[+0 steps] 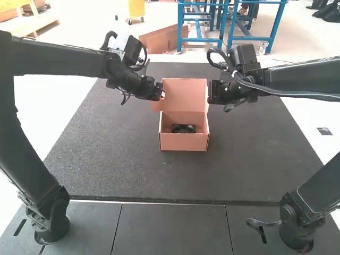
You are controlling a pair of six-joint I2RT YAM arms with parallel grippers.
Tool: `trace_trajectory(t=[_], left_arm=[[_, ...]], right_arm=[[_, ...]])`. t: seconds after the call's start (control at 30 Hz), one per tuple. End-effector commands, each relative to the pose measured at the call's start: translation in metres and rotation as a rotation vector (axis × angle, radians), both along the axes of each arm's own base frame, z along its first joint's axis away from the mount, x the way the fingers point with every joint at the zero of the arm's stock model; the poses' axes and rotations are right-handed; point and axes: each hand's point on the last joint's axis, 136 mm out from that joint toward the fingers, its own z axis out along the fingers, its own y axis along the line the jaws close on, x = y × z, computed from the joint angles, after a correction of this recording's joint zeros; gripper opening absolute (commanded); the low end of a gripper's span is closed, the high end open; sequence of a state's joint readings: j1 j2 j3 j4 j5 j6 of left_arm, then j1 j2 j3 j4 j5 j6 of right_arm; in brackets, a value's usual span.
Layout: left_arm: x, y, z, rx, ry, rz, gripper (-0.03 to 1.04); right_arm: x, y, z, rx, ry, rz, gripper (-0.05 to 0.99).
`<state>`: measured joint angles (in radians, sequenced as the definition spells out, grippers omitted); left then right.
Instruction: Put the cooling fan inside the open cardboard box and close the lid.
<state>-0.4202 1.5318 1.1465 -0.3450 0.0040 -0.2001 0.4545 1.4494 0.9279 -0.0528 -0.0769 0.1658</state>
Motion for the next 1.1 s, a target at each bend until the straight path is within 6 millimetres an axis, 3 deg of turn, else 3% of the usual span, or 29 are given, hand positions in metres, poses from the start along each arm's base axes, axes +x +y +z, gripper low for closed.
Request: trace_trajectory(t=[0.0, 0.23, 0.5, 0.87, 1.07], left_arm=[[0.003, 0.015, 0.047, -0.009, -0.134, 0.073, 0.97], [0.017, 0.057, 0.048, 0.043, -0.205, 0.214, 0.97], [0.012, 0.061, 0.022, 0.081, -0.184, 0.212, 0.97], [-0.003, 0.002, 0.007, 0.020, -0.150, 0.027, 0.97], [-0.010, -0.021, 0.000, 0.005, -0.135, -0.035, 0.97]], right_arm=[[-0.003, 0.004, 0.013, 0.026, -0.030, 0.002, -0.01], [-0.009, 0.010, 0.009, 0.018, -0.026, 0.025, -0.01], [-0.016, 0.017, 0.008, 0.032, -0.056, 0.047, -0.01], [-0.020, 0.012, 0.018, 0.049, -0.092, 0.041, -0.01], [-0.023, 0.009, 0.018, 0.055, -0.099, 0.041, -0.01]])
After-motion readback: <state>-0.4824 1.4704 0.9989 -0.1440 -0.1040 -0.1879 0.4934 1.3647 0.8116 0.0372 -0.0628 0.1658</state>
